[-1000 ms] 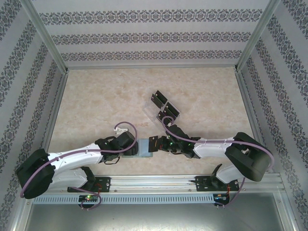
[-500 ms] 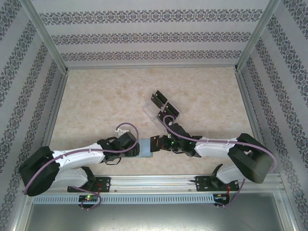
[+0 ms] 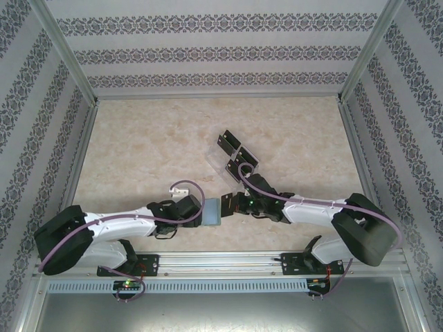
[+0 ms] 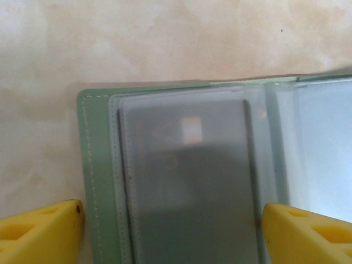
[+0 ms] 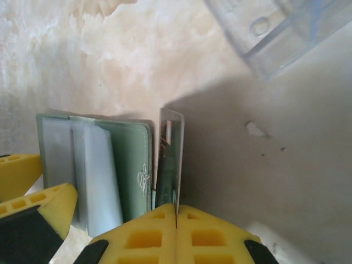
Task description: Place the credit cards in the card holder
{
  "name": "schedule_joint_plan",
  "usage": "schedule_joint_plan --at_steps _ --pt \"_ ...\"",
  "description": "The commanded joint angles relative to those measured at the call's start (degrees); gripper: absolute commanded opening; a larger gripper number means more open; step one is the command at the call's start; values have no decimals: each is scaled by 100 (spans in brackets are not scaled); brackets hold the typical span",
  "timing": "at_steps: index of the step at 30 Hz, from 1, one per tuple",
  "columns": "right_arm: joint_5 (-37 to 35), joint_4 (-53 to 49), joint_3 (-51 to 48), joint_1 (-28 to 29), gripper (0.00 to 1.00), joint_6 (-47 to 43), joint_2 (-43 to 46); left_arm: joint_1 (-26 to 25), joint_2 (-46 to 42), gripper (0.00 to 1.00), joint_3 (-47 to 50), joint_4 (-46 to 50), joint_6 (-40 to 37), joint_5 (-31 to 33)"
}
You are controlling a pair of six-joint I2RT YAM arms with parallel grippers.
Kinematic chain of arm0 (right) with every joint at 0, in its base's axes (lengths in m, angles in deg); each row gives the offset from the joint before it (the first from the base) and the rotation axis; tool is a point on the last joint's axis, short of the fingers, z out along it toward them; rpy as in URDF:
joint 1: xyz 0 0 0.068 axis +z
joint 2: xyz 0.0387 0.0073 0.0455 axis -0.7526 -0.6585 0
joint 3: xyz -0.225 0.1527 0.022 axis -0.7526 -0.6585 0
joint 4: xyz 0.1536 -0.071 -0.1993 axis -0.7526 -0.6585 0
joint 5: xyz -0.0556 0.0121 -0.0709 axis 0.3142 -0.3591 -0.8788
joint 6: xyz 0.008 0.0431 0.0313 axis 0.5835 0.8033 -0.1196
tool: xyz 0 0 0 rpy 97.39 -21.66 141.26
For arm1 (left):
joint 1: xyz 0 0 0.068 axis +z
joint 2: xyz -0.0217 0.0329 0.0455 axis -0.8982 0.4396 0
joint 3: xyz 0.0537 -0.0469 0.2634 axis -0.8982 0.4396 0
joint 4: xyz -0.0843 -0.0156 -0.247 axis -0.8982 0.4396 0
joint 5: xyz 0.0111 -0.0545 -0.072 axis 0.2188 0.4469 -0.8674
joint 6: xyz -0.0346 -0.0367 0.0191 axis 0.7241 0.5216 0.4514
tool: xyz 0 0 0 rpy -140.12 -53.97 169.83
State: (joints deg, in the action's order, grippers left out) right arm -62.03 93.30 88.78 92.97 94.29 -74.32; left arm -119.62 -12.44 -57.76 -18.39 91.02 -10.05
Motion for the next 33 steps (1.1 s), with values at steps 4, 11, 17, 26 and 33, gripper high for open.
schedule_joint_plan --at_steps 4,11,17,26,33 --pt "-42 -876 158 -259 0 -405 330 -523 427 83 -356 -670 459 -393" --pt "78 -1367 369 -490 0 -568 885 -595 397 84 -612 -526 429 -193" --pt "225 -1740 586 -522 0 -615 1365 -565 3 86 -801 160 253 172" --pt "610 -1632 718 -384 0 -573 1732 -204 -317 88 -823 1202 -241 339" --pt "711 -924 532 113 0 -555 1499 -90 -148 87 -664 1185 -564 223"
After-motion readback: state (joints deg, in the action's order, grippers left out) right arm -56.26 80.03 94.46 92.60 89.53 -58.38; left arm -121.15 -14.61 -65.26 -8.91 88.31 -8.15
